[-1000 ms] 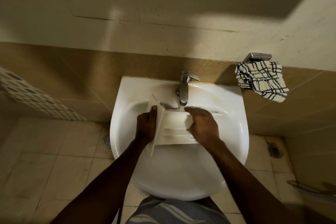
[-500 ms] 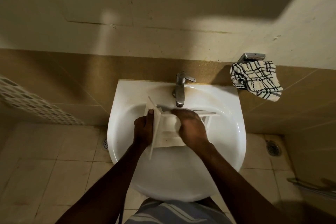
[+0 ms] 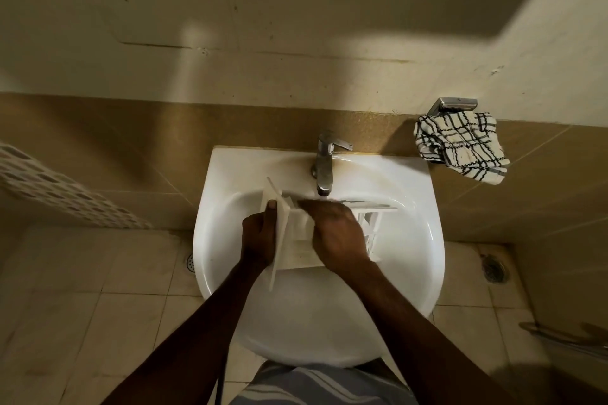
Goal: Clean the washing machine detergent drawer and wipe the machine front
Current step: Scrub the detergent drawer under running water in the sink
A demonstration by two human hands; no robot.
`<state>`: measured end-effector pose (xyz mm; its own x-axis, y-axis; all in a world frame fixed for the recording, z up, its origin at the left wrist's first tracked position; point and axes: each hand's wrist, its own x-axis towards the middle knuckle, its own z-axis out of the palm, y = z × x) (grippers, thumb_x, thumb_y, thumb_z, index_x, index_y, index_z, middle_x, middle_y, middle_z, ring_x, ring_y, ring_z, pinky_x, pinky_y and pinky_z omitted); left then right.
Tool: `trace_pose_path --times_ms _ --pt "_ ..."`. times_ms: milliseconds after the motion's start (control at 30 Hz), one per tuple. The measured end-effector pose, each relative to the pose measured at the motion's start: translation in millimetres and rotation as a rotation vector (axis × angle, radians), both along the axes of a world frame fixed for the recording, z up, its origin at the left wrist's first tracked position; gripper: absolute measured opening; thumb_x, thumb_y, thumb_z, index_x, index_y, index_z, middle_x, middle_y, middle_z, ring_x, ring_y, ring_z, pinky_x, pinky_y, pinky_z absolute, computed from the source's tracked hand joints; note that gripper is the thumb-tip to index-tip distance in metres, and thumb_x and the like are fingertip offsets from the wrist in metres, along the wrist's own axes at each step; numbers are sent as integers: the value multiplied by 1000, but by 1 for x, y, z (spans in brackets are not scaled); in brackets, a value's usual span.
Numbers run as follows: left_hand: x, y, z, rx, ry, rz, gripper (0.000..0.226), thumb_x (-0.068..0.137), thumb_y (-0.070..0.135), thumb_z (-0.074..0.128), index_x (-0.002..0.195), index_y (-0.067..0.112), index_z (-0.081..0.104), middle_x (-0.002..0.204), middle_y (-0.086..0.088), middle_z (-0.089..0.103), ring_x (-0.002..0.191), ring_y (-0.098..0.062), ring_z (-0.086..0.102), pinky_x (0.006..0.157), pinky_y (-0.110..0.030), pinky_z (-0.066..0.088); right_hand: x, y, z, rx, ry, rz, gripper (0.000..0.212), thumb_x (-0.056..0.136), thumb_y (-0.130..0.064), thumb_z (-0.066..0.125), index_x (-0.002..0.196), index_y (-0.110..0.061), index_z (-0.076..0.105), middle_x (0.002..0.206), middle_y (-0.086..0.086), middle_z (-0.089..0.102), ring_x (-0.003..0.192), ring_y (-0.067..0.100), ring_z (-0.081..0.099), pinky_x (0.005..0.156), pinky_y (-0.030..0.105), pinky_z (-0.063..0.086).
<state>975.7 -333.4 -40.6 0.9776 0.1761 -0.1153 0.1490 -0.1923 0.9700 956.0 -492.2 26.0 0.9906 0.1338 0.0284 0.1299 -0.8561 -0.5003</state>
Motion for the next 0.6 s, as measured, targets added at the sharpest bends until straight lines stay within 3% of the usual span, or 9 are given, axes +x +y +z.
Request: trace_pose_path --times_ms 67,133,233,300,333,433,500,600 --pt "0 1 0 -21 -10 2 56 99 52 44 66 13 66 65 -17 67 64 -25 67 63 -34 55 2 -38 -5 -11 24 -174 58 76 -23 32 120 -24 70 123 1 69 118 24 58 107 34 41" --pt "1 2 -1 -19 -17 13 66 91 59 42 68 2 66 68 -27 66 66 -36 65 64 -42 54 7 -71 -4 15 116 -334 57 78 -30 28 113 -25 74 120 -1 70 116 22 59 105 31 42" --pt "-3 2 4 -20 -31 -14 57 96 62 45 71 15 67 62 -5 67 59 -11 66 62 -36 53 19 -88 2 202 289 -463 41 96 -33 35 101 -22 74 111 4 72 107 26 62 85 29 44" --pt "-10 3 4 -25 -57 -55 55 93 68 41 77 22 67 63 9 67 63 -2 67 63 -25 55 29 -88 7 190 354 -492 44 103 -42 36 98 -17 71 109 12 71 106 32 61 80 30 40" --pt "-14 5 3 -6 -93 -78 62 90 73 38 81 20 68 67 10 68 67 2 67 65 -16 54 32 -87 10 144 402 -490 49 103 -46 33 104 -14 70 113 15 70 110 34 60 84 32 40" --pt "-22 15 -2 175 -257 -134 82 96 70 30 93 0 73 79 -9 74 81 2 66 72 -4 49 37 -85 19 13 581 -500 59 103 -51 29 127 -7 59 131 18 60 123 36 53 98 37 39" --pt "-25 19 -6 263 -339 -136 76 100 62 29 97 1 74 85 -13 75 83 -8 68 78 -9 50 32 -86 16 -1 580 -552 57 101 -52 34 123 -7 61 127 17 62 120 36 55 96 38 41" --pt "-31 15 -10 228 -285 -54 67 101 61 29 103 10 72 93 -8 74 90 -21 70 80 -32 56 13 -82 9 13 452 -704 40 93 -48 44 102 -18 68 106 7 70 102 32 62 83 35 44"
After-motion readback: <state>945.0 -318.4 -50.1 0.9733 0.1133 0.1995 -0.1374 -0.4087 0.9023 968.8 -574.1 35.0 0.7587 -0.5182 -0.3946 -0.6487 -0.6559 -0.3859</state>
